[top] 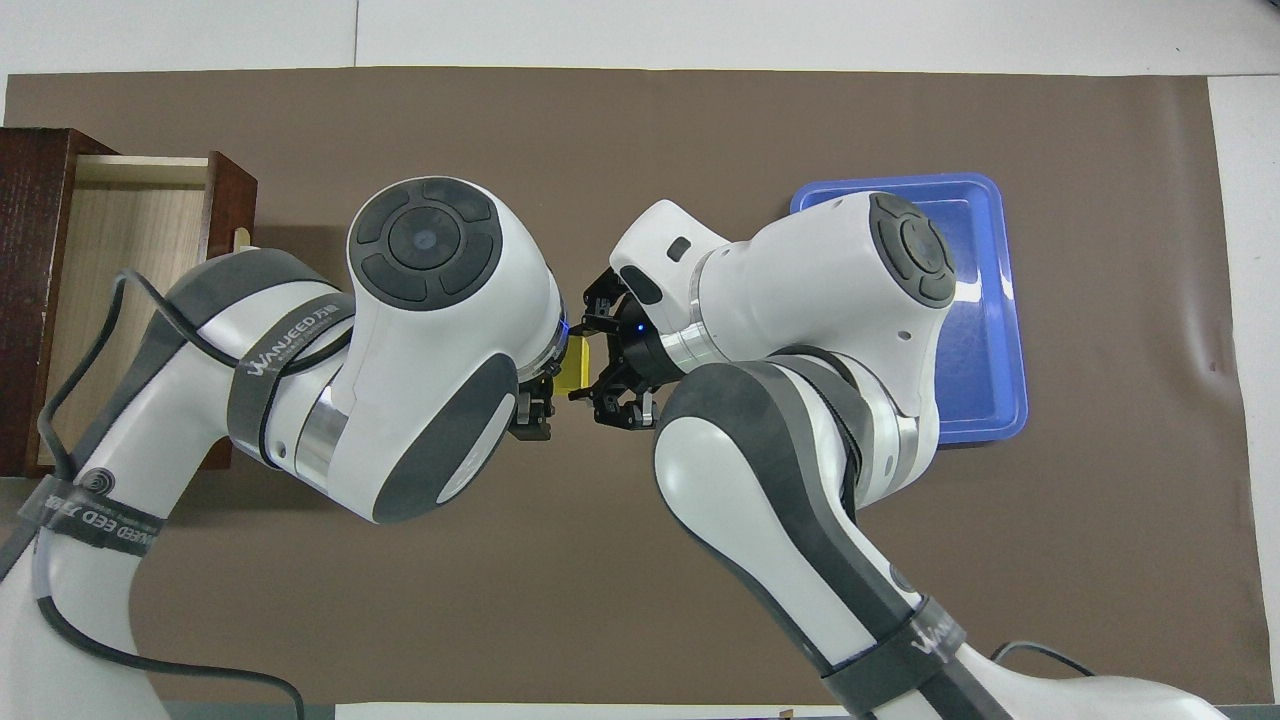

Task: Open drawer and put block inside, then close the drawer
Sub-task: 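Grasp the cube with the left gripper while the right gripper opens, then lower the cube into the drawer with the left gripper while the right gripper withdraws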

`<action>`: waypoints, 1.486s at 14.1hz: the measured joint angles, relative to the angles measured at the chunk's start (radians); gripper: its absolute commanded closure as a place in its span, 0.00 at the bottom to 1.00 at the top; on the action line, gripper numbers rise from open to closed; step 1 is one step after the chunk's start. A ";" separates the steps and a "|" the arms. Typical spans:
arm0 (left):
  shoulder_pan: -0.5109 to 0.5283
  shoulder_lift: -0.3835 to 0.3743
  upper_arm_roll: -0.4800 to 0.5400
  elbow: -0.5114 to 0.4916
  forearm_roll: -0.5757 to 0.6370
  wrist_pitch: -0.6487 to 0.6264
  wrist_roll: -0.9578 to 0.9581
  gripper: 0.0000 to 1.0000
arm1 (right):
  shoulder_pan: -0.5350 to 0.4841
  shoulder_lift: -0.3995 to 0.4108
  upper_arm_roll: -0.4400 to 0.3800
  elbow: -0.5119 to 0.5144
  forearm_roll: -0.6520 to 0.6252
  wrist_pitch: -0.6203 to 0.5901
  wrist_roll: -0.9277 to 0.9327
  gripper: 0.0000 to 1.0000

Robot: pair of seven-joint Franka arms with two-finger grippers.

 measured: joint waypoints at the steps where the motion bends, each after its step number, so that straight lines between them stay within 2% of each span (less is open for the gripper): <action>1: 0.000 -0.001 0.000 -0.004 0.000 0.002 0.000 0.21 | 0.000 0.000 0.000 0.000 0.000 0.001 0.000 1.00; 2: 0.000 -0.002 0.001 -0.008 0.000 0.003 -0.001 0.36 | 0.000 0.000 0.000 0.000 0.000 0.002 0.000 1.00; 5: 0.000 -0.008 0.004 -0.017 0.000 0.006 -0.016 0.99 | 0.000 0.000 0.000 0.000 0.000 0.004 0.000 1.00; 11: 0.000 -0.013 0.006 -0.023 -0.003 0.017 -0.015 1.00 | 0.000 0.002 -0.001 0.002 0.000 0.008 0.000 1.00; 12: 0.000 -0.013 0.006 -0.024 -0.003 0.018 -0.015 1.00 | 0.000 0.002 -0.001 0.003 0.000 0.008 0.000 0.44; 13: 0.000 -0.013 0.006 -0.024 -0.004 0.018 -0.015 1.00 | 0.000 0.002 -0.001 0.003 0.000 0.008 0.000 0.01; 18: 0.009 -0.020 0.020 -0.022 -0.007 0.035 -0.020 1.00 | 0.000 0.003 0.000 0.005 0.000 0.008 0.037 0.00; 21: 0.090 -0.069 0.031 -0.019 -0.007 0.004 0.043 1.00 | 0.000 0.003 0.000 0.005 0.000 0.008 0.039 0.00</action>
